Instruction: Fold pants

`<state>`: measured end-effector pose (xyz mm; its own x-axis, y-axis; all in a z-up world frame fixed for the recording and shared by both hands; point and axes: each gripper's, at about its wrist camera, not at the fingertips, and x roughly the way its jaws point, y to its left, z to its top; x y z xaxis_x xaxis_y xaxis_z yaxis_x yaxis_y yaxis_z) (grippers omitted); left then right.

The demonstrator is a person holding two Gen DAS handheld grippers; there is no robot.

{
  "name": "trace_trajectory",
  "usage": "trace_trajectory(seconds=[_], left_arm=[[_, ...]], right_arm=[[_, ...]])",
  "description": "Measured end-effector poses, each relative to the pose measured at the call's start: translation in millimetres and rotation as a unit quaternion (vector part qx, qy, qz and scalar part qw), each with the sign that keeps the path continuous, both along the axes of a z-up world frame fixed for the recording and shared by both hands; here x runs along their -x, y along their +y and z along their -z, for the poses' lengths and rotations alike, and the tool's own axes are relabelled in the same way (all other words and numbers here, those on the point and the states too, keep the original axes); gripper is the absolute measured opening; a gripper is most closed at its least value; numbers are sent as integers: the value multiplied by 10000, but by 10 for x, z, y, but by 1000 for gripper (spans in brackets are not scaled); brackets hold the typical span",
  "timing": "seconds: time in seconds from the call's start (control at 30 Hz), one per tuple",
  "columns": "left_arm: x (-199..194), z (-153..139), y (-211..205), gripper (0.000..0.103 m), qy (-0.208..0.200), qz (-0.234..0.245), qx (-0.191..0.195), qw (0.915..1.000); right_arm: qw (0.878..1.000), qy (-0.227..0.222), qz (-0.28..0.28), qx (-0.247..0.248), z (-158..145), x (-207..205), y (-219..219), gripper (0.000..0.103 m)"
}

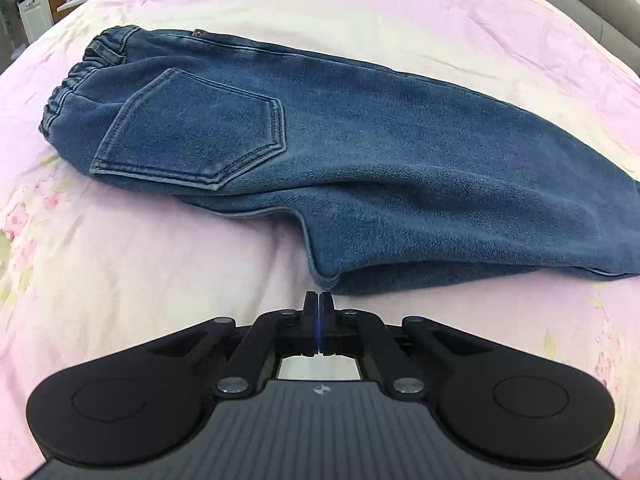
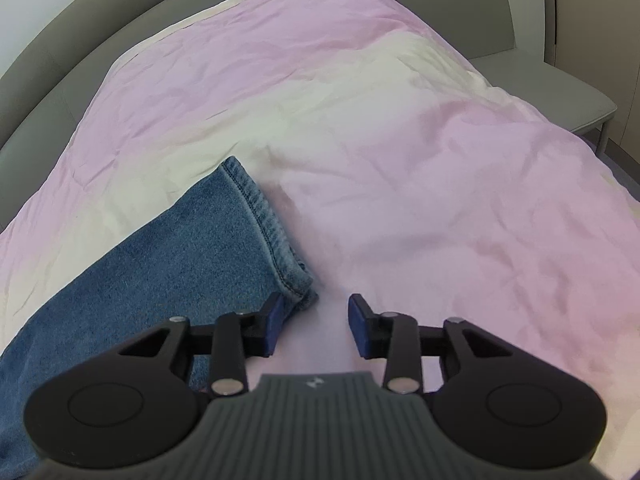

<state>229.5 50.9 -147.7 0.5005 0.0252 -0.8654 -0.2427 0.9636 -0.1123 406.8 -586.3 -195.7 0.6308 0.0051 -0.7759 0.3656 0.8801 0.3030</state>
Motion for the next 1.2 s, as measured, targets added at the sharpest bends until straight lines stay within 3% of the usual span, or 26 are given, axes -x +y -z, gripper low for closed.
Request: trace_trajectory(seconds=[0.13, 0.27, 0.37, 0.47, 0.57, 0.67, 0.73, 0.87, 0.93, 1.0, 1.13, 1.2], left_arm=[[98, -218, 343, 10, -451, -361, 226, 9981], [85, -376, 888, 50, -803, -1084, 387, 9901], [97, -356, 1335, 65, -1067, -1711, 545, 9779], [83, -207, 1774, 65, -1142, -2363, 974, 9600], [-25, -34, 2022, 65, -1238, -2705, 1163, 9476], [-203, 104, 2216, 67, -1348, -2915, 1150, 9400], [-310, 197, 2336, 73, -1384, -2981, 1247, 9362], [-581, 220, 2419, 79, -1151, -2885, 832, 9469], [-717, 174, 2482, 78, -1076, -2995, 603, 9461], [-855, 177, 2601, 79, -877, -3212, 697, 9403], [-1101, 206, 2544, 79, -607, -2958, 185, 9531], [-1106, 225, 2584, 81, -569, -3057, 293, 9500]], right_arm=[[9998, 43, -27, -180, 68, 80, 29, 33], [9986, -48, 128, -511, 119, 122, 44, 41], [9965, -44, 378, -750, 208, 114, 55, 41], [9948, -52, 580, -833, 305, 102, 78, 42], [9951, -110, 631, -749, 353, 75, 114, 43], [9957, -174, 639, -651, 359, 32, 136, 44], [9960, -212, 640, -587, 350, -4, 144, 44], [9968, -229, 607, -471, 333, -83, 162, 44], [9963, -237, 660, -489, 339, -107, 155, 44], [9955, -246, 741, -528, 354, -130, 153, 48], [9948, -275, 855, -487, 403, -162, 209, 51], [9945, -275, 913, -434, 409, -197, 250, 49]])
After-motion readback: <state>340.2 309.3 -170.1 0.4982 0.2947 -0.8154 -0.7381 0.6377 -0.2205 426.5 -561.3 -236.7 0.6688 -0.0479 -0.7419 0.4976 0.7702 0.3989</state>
